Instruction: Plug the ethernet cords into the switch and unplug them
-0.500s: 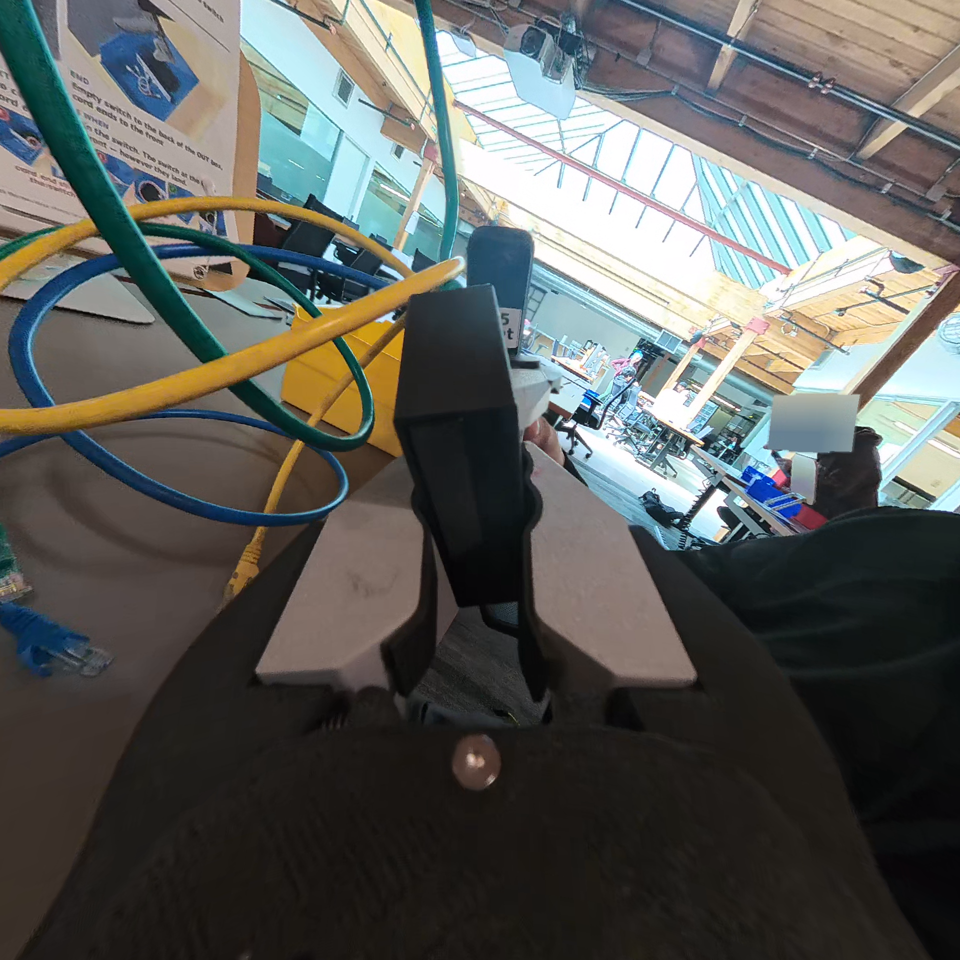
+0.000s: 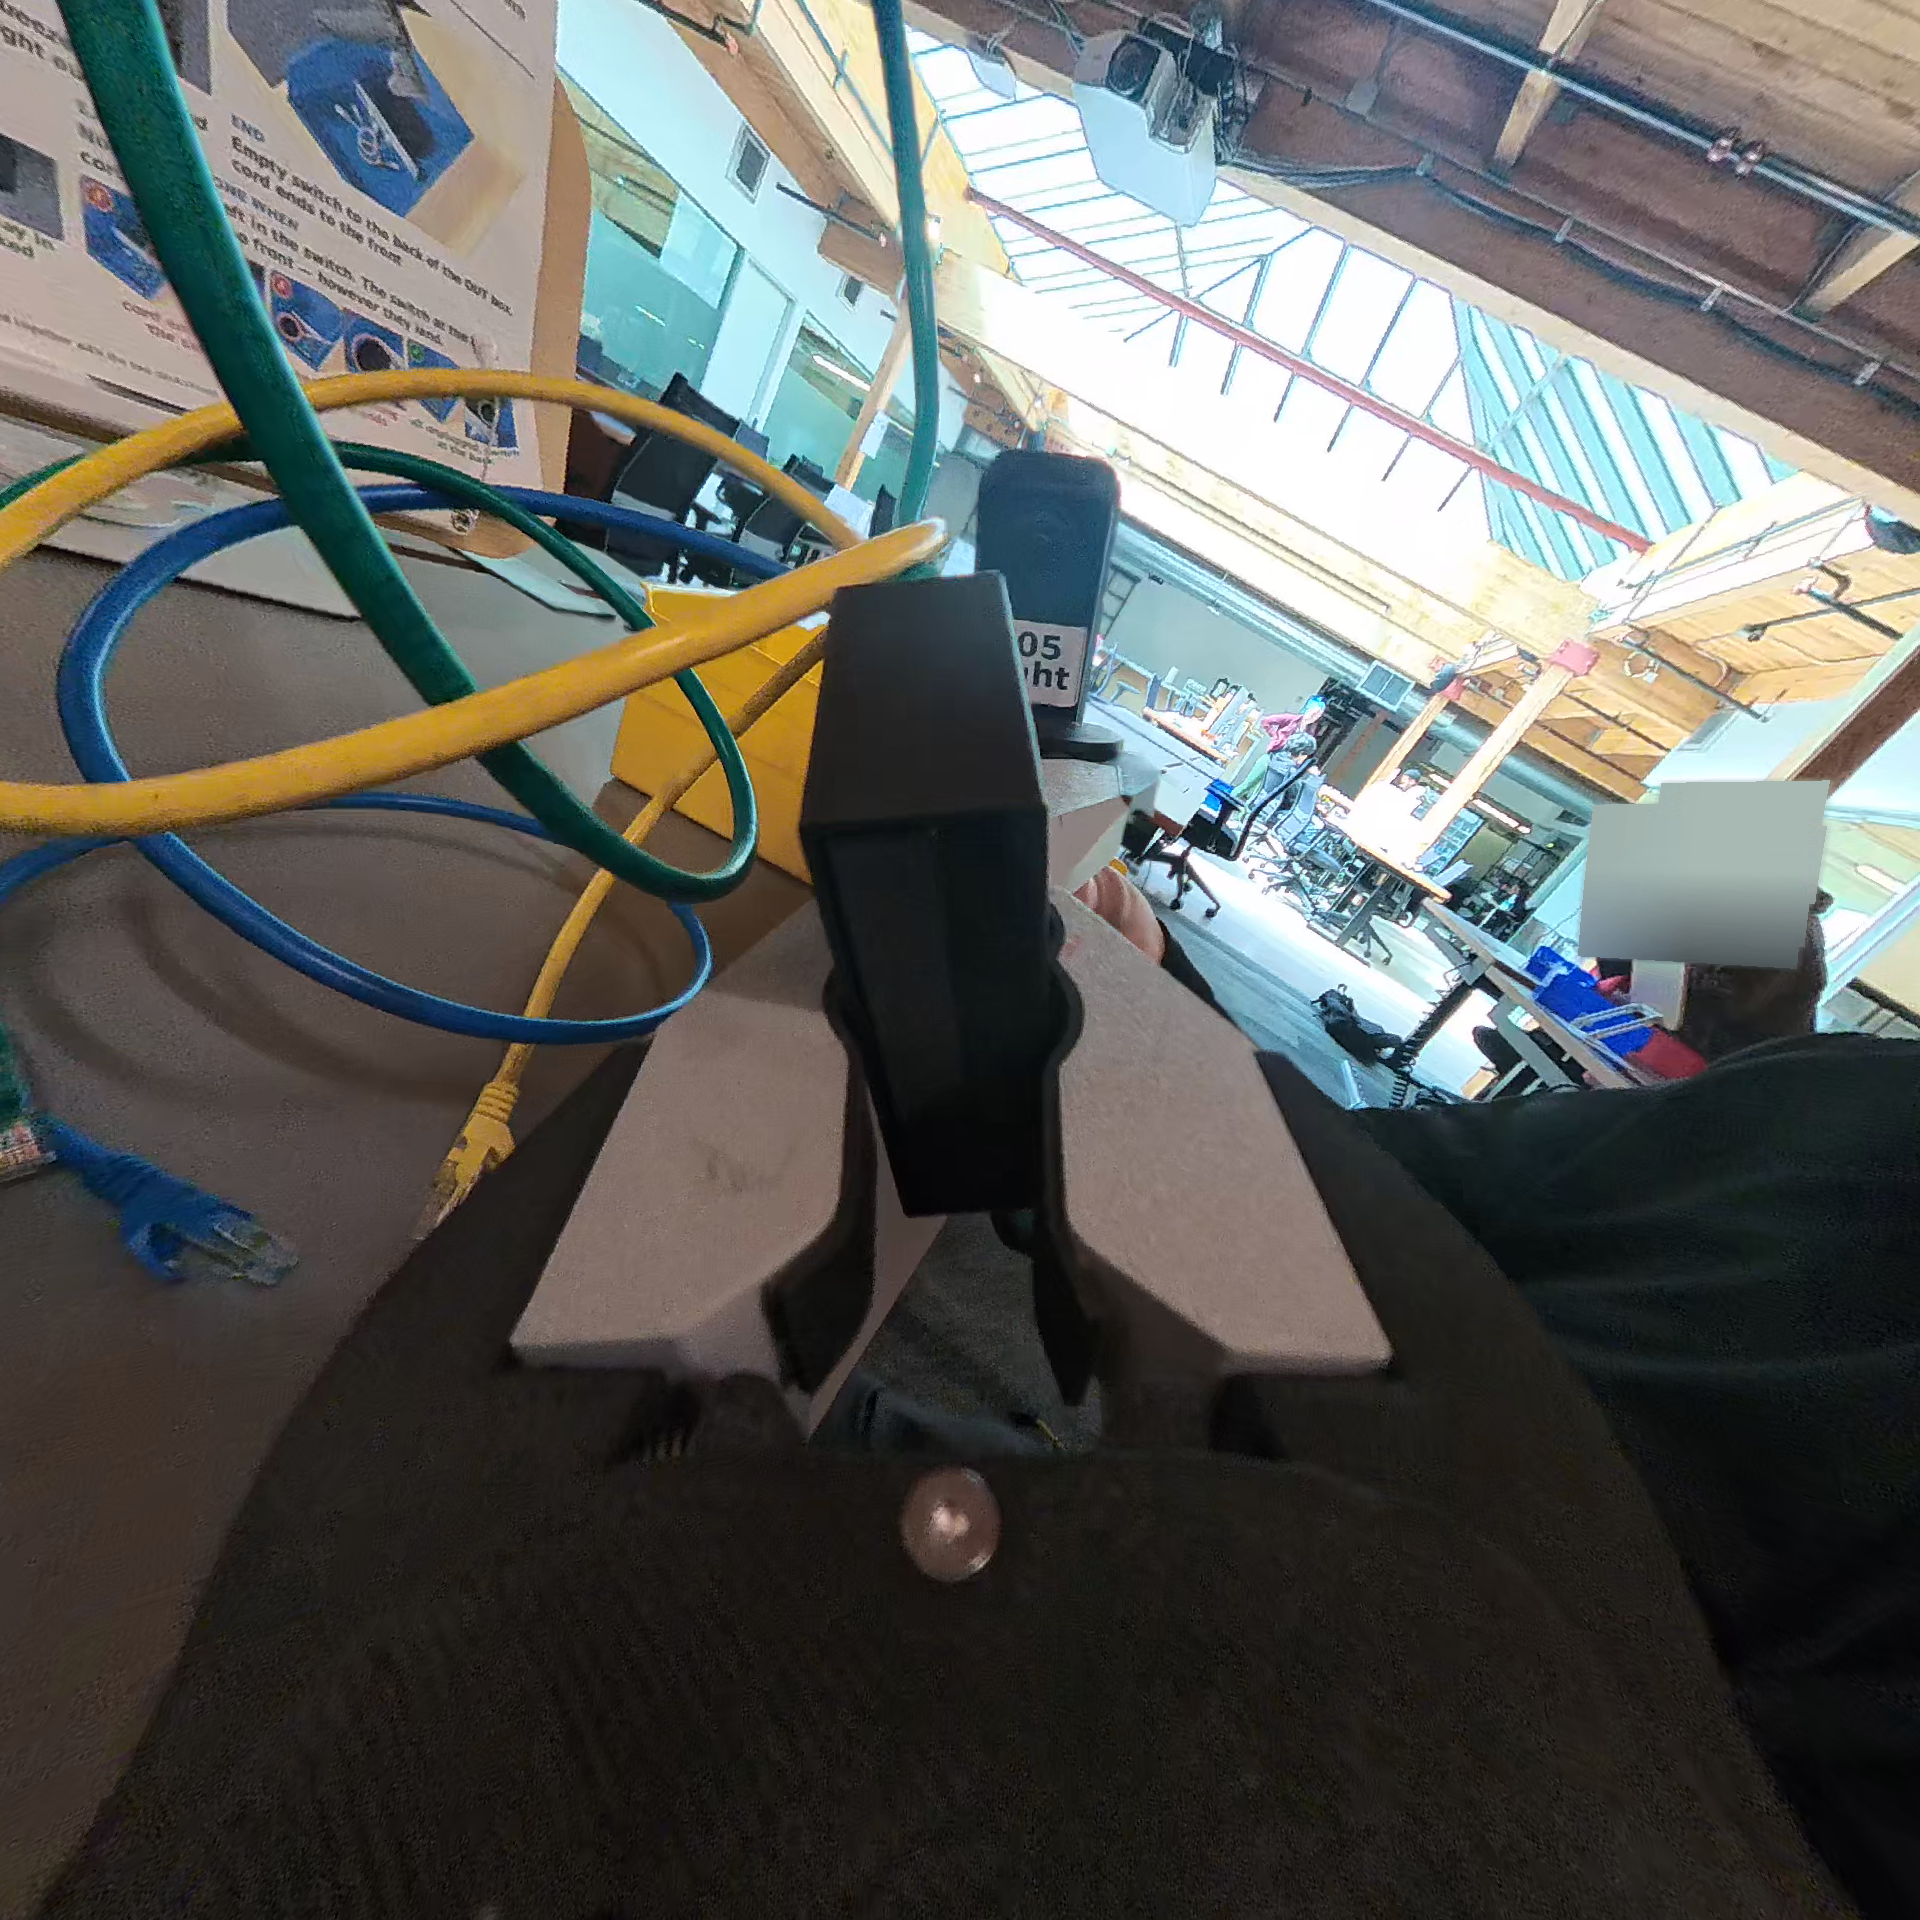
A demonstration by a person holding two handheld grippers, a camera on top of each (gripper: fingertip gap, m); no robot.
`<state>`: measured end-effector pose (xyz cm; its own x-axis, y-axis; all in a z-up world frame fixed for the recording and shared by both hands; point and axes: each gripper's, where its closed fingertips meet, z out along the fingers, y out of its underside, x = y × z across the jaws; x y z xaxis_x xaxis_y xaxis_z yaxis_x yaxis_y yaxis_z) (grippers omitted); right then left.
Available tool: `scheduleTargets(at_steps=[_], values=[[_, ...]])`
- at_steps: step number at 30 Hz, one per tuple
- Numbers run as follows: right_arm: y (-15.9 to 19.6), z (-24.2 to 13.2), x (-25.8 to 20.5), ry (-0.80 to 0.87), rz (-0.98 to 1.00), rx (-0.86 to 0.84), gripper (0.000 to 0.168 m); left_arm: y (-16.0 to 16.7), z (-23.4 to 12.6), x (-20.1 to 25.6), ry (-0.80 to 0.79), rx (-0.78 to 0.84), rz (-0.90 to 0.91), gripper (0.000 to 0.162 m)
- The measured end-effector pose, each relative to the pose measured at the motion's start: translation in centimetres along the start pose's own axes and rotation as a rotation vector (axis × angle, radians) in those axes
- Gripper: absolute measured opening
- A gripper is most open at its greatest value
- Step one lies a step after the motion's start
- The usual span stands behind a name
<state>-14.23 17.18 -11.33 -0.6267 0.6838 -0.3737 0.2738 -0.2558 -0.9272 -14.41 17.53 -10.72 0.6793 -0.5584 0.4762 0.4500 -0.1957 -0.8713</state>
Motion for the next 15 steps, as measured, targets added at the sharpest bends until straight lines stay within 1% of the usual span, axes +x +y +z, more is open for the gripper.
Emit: scheduleTargets(at_steps=[3, 6, 9, 15], values=[[-0.28, 0.16, -0.01, 0.005, -0.016, 0.03, 0.014, -0.14, -0.1, -0.03, 0.016, 0.027, -0.034, 0.027], [-0.7, 0.24, 0.03, -0.004, 0.01, 0.071, 0.014, -0.38, -0.1, -0.05, 0.024, 0.051, -0.056, 0.028], [-0.42, 0.36, 0.5, 0.03, 0.005, 0.052, 0.015, -0.26, -0.16, -0.54, 0.002, 0.039, -0.047, 0.028], [-0.47, 0.31, 0.32, 0.036, -0.039, 0.045, 0.015, -0.26, -0.12, -0.48, 0.028, 0.051, -0.076, 0.028]])
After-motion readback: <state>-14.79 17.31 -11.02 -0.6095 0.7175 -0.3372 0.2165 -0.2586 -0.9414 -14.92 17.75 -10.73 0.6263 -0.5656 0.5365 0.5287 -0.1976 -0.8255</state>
